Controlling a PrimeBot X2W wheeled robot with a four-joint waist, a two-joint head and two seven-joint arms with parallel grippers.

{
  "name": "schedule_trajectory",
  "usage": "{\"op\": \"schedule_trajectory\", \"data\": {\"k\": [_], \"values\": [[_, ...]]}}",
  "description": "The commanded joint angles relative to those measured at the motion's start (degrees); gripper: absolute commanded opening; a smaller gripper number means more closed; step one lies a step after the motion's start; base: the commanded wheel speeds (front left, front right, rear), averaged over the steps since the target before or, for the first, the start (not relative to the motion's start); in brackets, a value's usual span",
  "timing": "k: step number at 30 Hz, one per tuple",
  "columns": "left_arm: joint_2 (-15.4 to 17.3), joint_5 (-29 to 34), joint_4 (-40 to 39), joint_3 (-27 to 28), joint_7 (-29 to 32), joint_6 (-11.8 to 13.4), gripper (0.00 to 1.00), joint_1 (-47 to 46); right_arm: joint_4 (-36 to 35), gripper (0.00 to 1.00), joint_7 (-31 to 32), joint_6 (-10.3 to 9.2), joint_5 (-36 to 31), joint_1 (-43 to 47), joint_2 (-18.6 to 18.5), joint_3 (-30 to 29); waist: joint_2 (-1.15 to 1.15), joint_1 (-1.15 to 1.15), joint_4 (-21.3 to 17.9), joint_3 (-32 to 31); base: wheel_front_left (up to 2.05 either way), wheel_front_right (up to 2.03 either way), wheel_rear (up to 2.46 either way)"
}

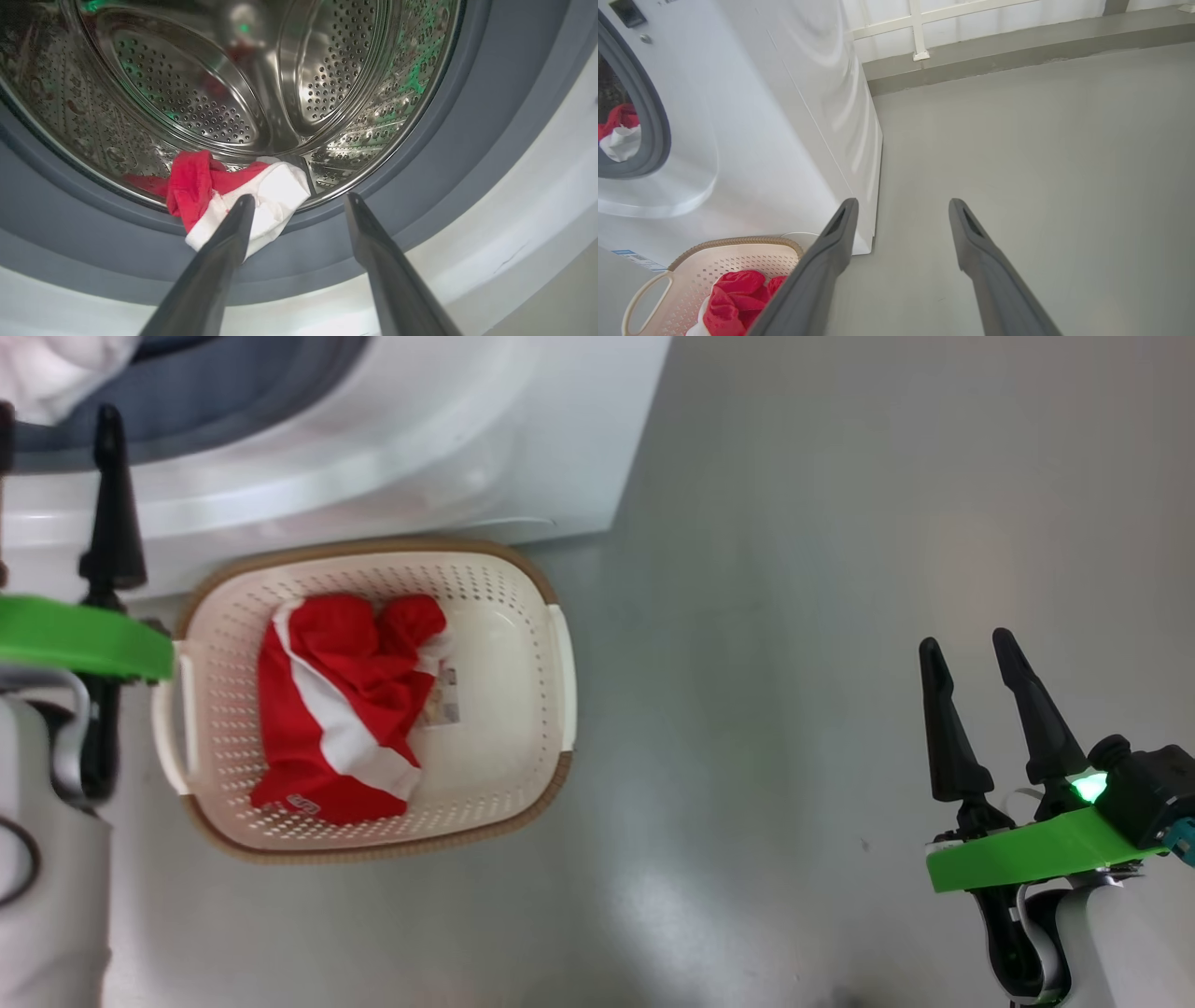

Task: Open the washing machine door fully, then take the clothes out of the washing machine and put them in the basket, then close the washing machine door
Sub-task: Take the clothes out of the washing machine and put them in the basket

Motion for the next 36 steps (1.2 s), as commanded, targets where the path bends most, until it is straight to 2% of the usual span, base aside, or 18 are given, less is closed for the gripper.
{"op": "schedule_trajectory", "data": {"k": [1,11,19,27,36], "values": [[3.5,-0.4,0.0,1.2,-0.3,-0.3,1.0,-1.3,-1.5,1.0,-0.4,0.37,-0.4,-0.5,0.0,1.6,0.0,0.0,-2.4,2.5,0.0,0.0,0.0],[7.8,0.7,7.9,1.5,-0.3,-0.3,1.0,-7.7,-1.6,1.0,-0.4,0.37,-0.2,-0.7,0.2,3.0,0.0,0.0,-4.7,3.5,0.0,0.0,0.0],[10.5,4.2,14.2,3.6,-0.3,-0.1,1.0,-12.2,-1.6,1.0,-0.4,0.37,0.2,-0.4,0.2,4.4,0.0,0.0,-6.6,4.2,0.0,0.0,0.0],[12.2,6.5,19.9,5.3,-0.3,0.4,1.0,-14.3,-1.9,1.0,-0.4,0.37,0.3,0.5,0.2,5.8,0.0,0.0,-8.2,4.3,0.0,0.0,0.0],[12.8,8.3,20.9,4.3,-0.3,0.1,1.0,-15.6,-2.2,1.0,-0.4,0.37,0.3,0.6,0.2,6.6,0.0,0.0,-8.9,5.0,0.0,0.0,0.0]]}}
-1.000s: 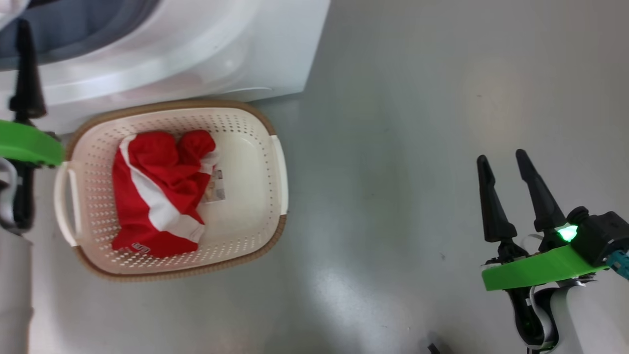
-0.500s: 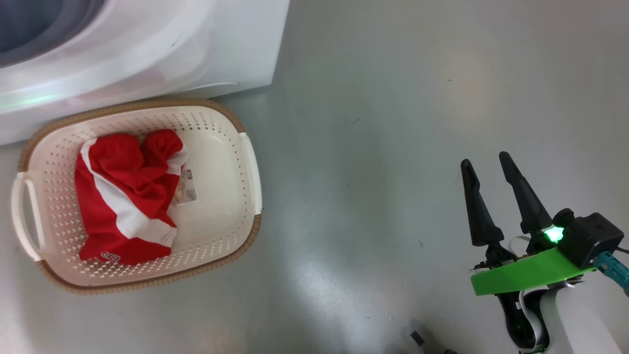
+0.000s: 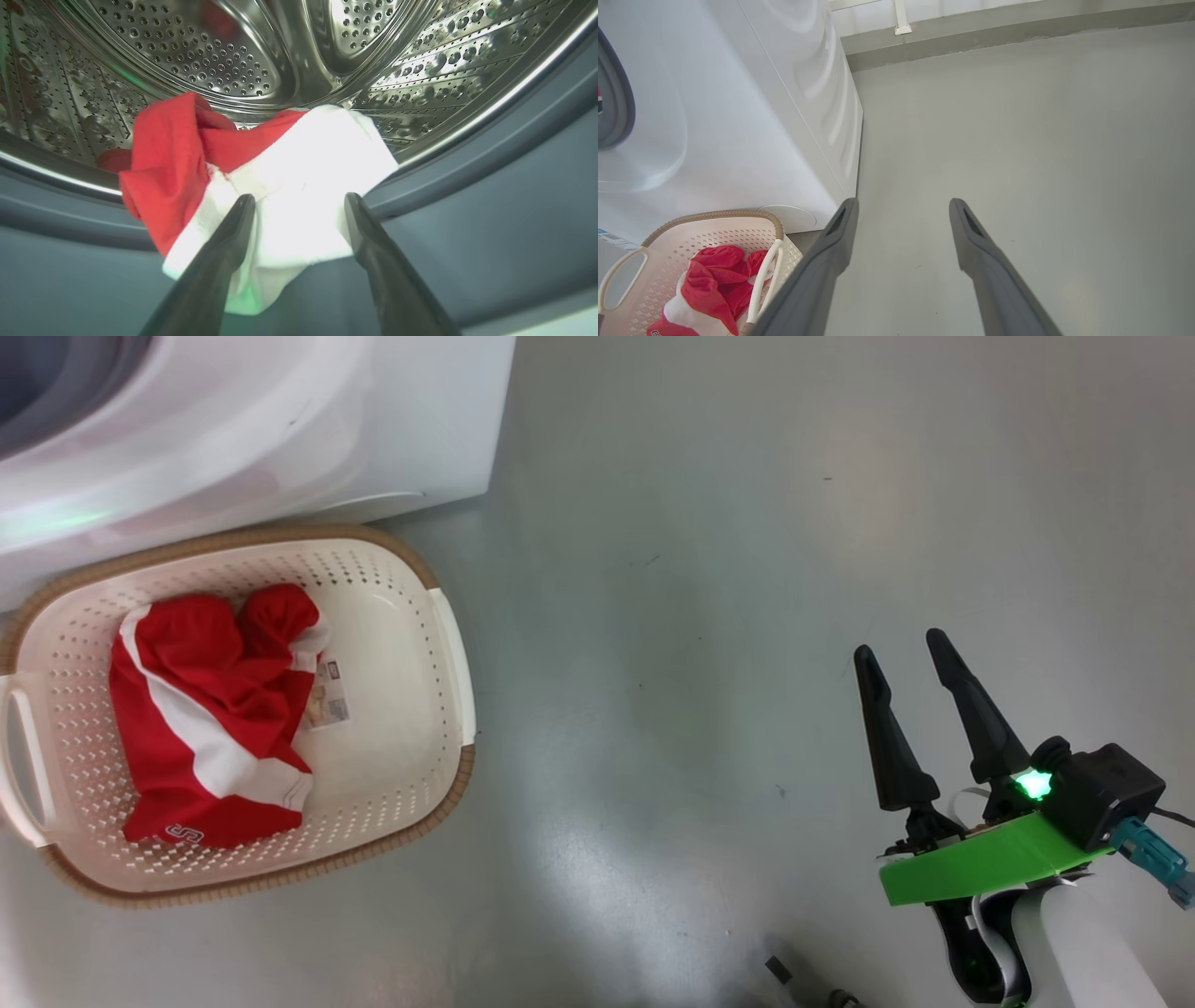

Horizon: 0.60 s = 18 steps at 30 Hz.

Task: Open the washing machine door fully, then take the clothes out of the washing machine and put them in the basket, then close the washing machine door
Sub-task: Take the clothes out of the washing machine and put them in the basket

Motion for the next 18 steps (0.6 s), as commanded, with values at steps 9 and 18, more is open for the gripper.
{"op": "schedule_trajectory", "data": {"k": [9,18], "values": [[3.6,1.1,-0.4,0.7,-0.3,-0.1,0.0,-0.8,-1.8,1.0,-0.4,0.36,0.3,1.3,-0.1,1.3,0.0,0.0,-0.4,0.2,0.0,0.0,0.0],[1.5,0.0,-3.0,1.8,-0.3,-0.3,0.0,-0.1,-1.5,1.0,-0.4,0.36,0.0,0.8,-0.1,0.9,0.0,0.0,1.0,-0.8,0.0,0.0,0.0]]}}
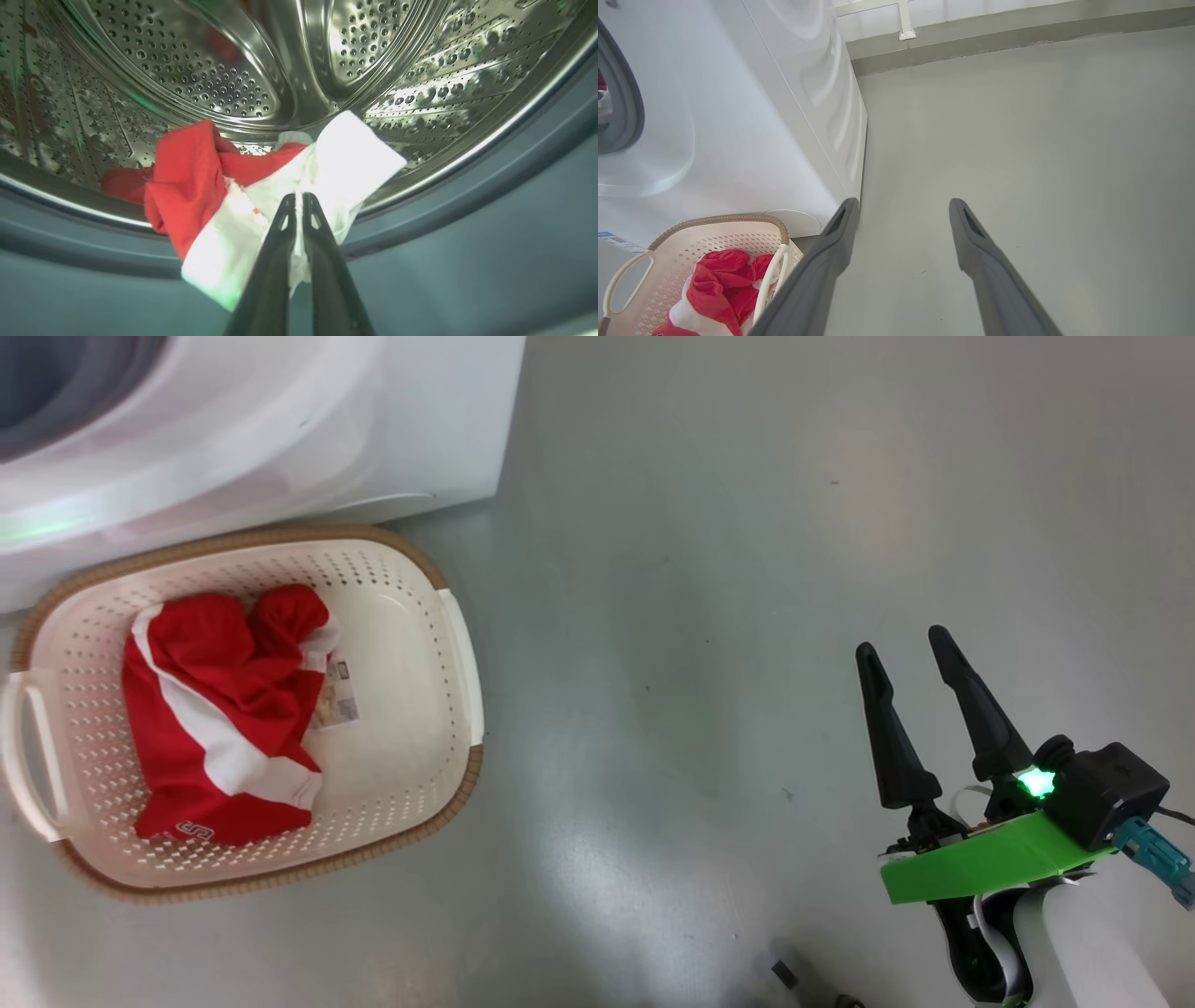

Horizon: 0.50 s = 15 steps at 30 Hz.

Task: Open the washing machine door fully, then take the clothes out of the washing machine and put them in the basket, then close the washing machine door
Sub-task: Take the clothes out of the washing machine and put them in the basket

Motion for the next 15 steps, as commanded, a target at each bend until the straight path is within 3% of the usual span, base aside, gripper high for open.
{"op": "schedule_trajectory", "data": {"k": [1,6,10,15], "values": [[2.2,-0.9,-2.5,1.6,-0.3,-0.2,0.0,1.0,-0.9,1.0,-0.4,0.36,0.0,0.8,-0.2,0.9,0.0,0.0,0.7,-0.8,0.0,0.0,0.0],[-0.2,-3.3,-5.8,4.6,-0.3,-0.3,0.0,3.2,-0.6,1.0,-0.4,0.36,-0.1,0.6,-0.2,0.5,0.0,0.0,1.8,-2.3,0.0,0.0,0.0],[-3.7,-6.0,-10.1,8.4,-0.3,-0.4,0.0,5.9,-0.3,1.0,-0.4,0.36,0.1,0.9,-0.2,-0.4,0.0,0.0,3.6,-4.2,0.0,0.0,0.0],[-8.2,-10.4,-16.9,9.0,-0.3,-0.4,0.0,10.6,0.3,1.0,-0.4,0.36,0.2,1.2,-0.3,-1.2,0.0,0.0,6.1,-6.4,0.0,0.0,0.0]]}}
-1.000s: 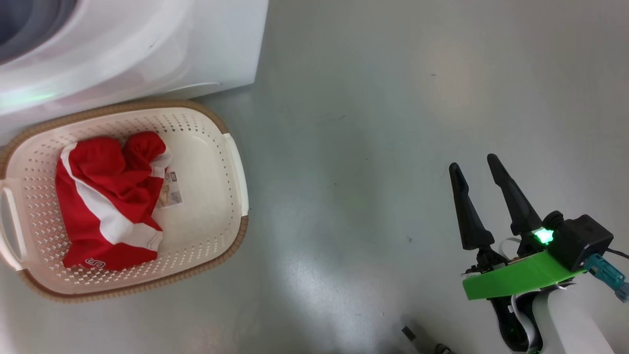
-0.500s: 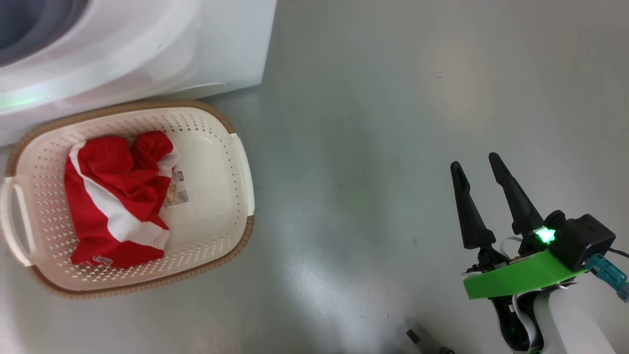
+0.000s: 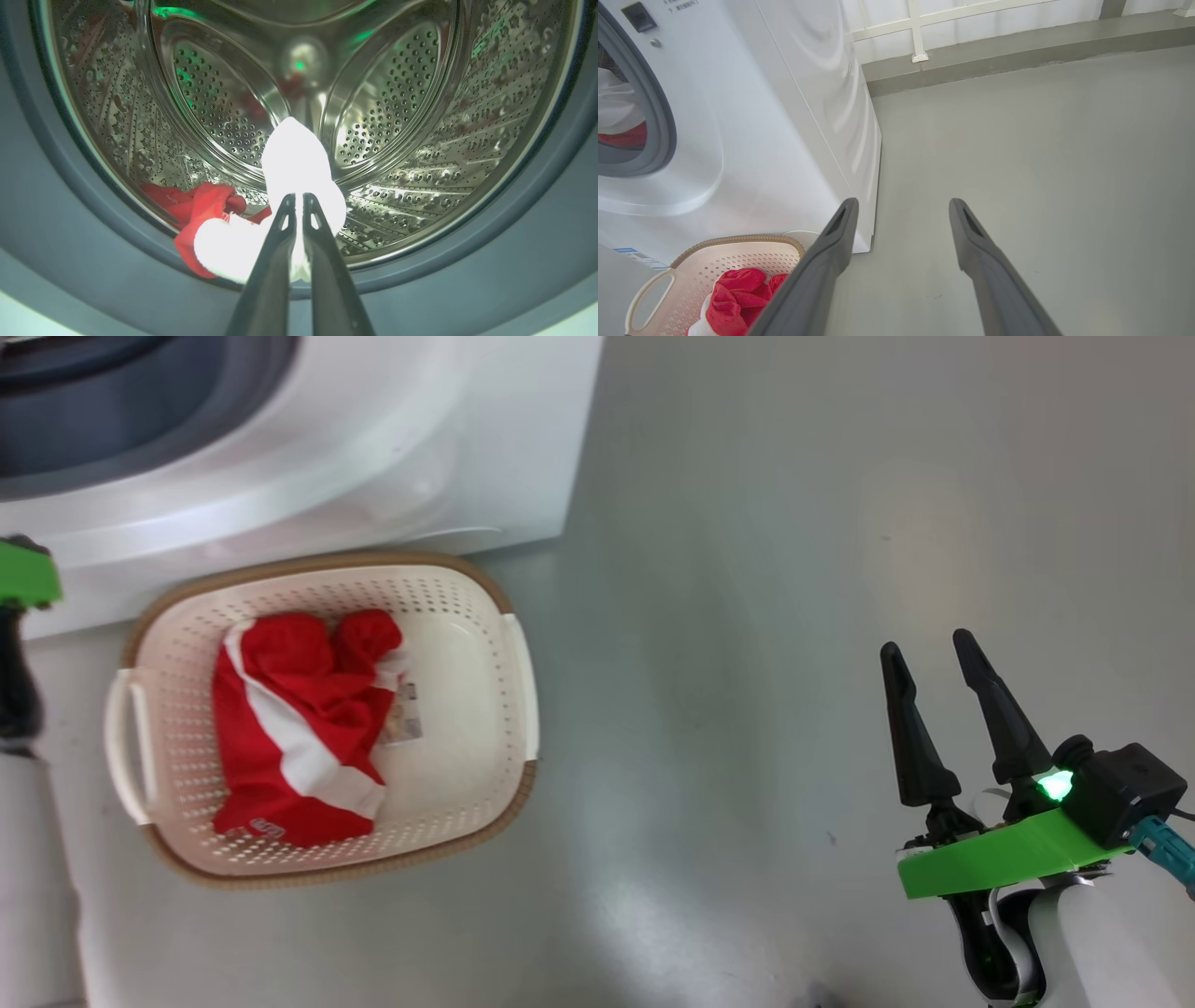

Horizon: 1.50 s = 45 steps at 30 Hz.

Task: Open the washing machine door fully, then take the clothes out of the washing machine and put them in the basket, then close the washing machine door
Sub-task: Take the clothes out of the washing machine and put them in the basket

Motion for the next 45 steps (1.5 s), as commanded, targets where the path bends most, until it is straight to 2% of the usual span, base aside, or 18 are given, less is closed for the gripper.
{"op": "schedule_trajectory", "data": {"k": [1,8,23,30,40,45], "values": [[2.2,-0.7,-2.4,1.3,-0.3,-0.3,0.0,2.2,-1.0,1.0,-0.4,0.36,0.2,1.2,-0.3,0.9,0.0,0.0,1.7,-1.6,0.0,0.0,0.0],[-1.9,-1.4,-10.5,0.6,-0.3,-0.3,0.0,8.4,-0.5,1.0,-0.4,0.36,0.2,2.3,-0.7,-0.5,0.0,0.0,4.5,-4.5,0.0,0.0,0.0],[-7.4,1.2,-27.4,0.5,-0.3,-0.3,0.0,22.5,-0.3,1.0,-0.4,0.36,0.1,3.0,-1.9,-1.1,0.0,0.0,6.3,-7.9,0.0,0.0,0.0],[-8.5,-0.7,-34.6,1.6,-0.3,-0.3,0.0,26.0,-0.2,1.0,-0.4,0.36,0.3,3.7,-1.9,-1.6,0.0,0.0,6.8,-9.0,0.0,0.0,0.0],[-8.8,-2.7,-49.0,2.1,-0.3,-0.3,0.0,29.5,-0.1,1.0,-0.4,0.36,0.5,4.5,-1.6,-1.7,0.0,0.0,7.3,-9.9,0.0,0.0,0.0],[-8.8,-3.6,-50.0,1.2,-0.3,-0.3,0.0,30.7,-0.1,1.0,-0.4,0.36,0.5,4.4,-1.6,-1.7,0.0,0.0,7.5,-9.5,0.0,0.0,0.0]]}}
